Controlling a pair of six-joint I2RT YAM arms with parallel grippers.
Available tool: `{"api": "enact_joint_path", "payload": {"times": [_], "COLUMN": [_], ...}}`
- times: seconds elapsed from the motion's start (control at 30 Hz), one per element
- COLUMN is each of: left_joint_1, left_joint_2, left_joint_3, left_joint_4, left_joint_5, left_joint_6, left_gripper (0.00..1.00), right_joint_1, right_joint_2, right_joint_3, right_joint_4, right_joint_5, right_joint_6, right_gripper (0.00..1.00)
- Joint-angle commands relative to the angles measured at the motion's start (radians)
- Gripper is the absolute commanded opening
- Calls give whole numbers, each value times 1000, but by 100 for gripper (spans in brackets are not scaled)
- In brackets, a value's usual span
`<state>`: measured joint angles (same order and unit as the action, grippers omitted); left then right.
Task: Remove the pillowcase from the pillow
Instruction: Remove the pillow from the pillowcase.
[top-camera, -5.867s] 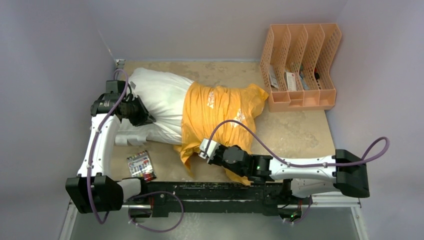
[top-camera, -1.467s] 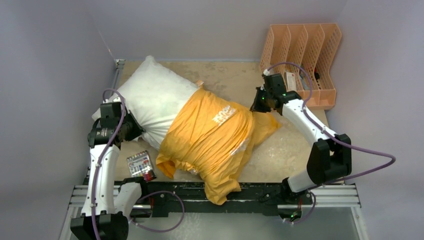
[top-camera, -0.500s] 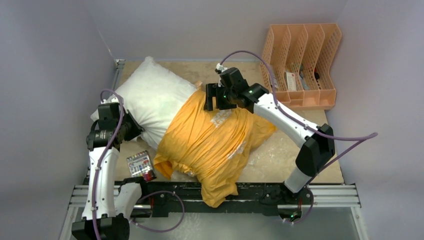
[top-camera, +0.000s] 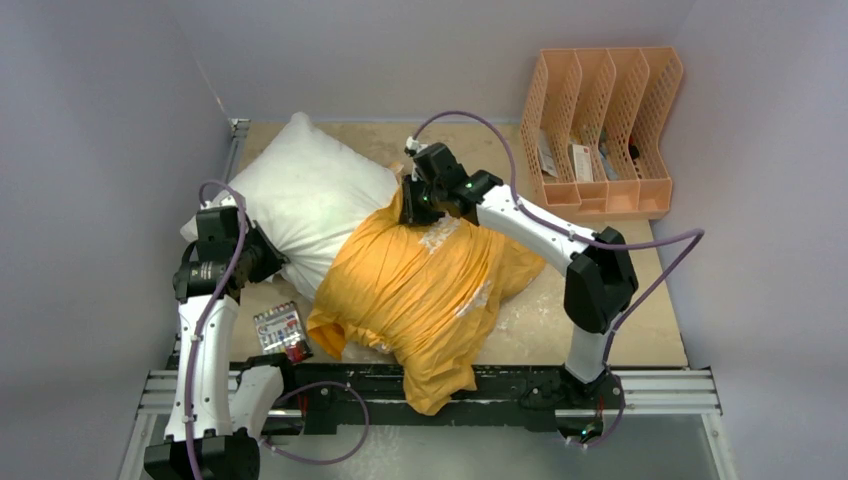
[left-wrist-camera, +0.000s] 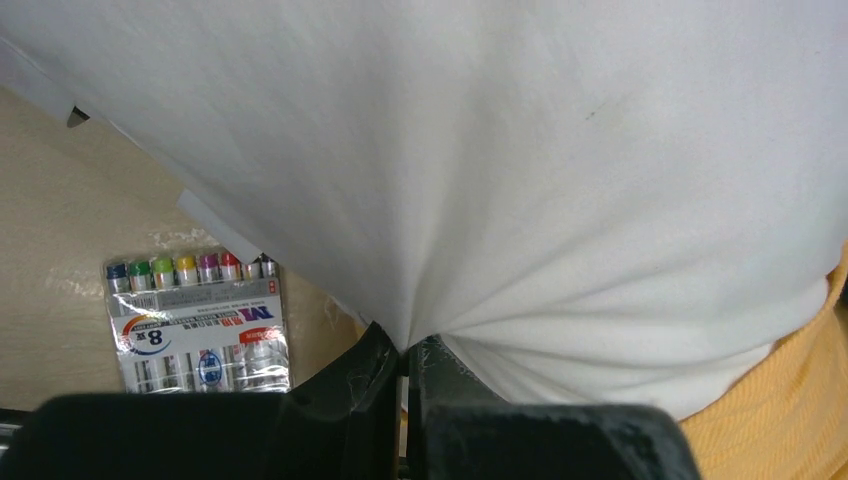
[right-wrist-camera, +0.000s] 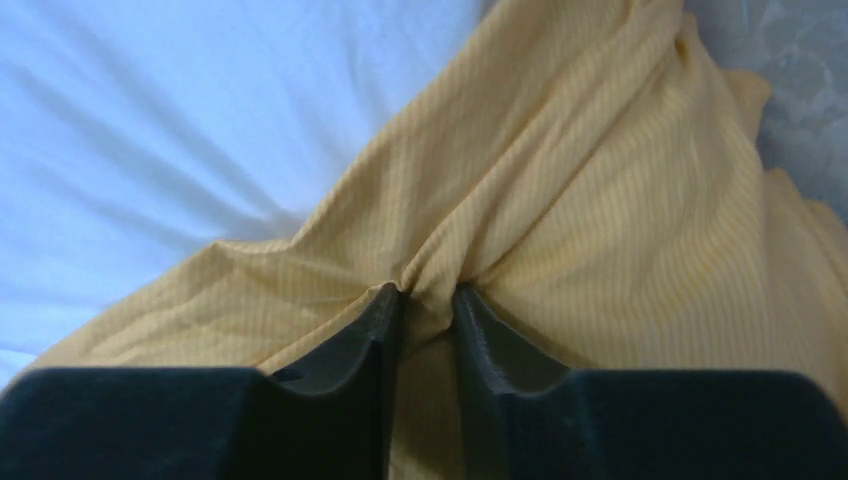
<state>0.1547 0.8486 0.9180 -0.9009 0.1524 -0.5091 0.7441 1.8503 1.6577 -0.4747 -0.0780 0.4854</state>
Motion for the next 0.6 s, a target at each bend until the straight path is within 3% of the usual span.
{"api": "enact_joint_path", "payload": {"times": [0.0,0.03,0.17,0.27,0.57], "left_joint_1": [6,5,6,6,6], "left_joint_2": [-35,-37,-32,-26,-30], "left_joint_3": [17,16,1,-8,-21], "left_joint_4": [24,21,29,39,104], "left_joint_5": [-99,-112,-145,-147,44], "left_joint_6": [-27,-30,-51,-55,-56], "left_gripper": [0,0,0,0,0], "right_joint_1": [-10,-27,-169,-219,-171], "right_joint_2": [-139,-185,-311,-359,-351], "right_joint_3": [-241,-295,-503,-547,-311], "right_joint_4": [-21,-15,16,3,39], "right_joint_5": [84,117,80,80,-99], "right_joint_6": [2,11,19,3,-67], "right_gripper": [13,0,0,0,4]}}
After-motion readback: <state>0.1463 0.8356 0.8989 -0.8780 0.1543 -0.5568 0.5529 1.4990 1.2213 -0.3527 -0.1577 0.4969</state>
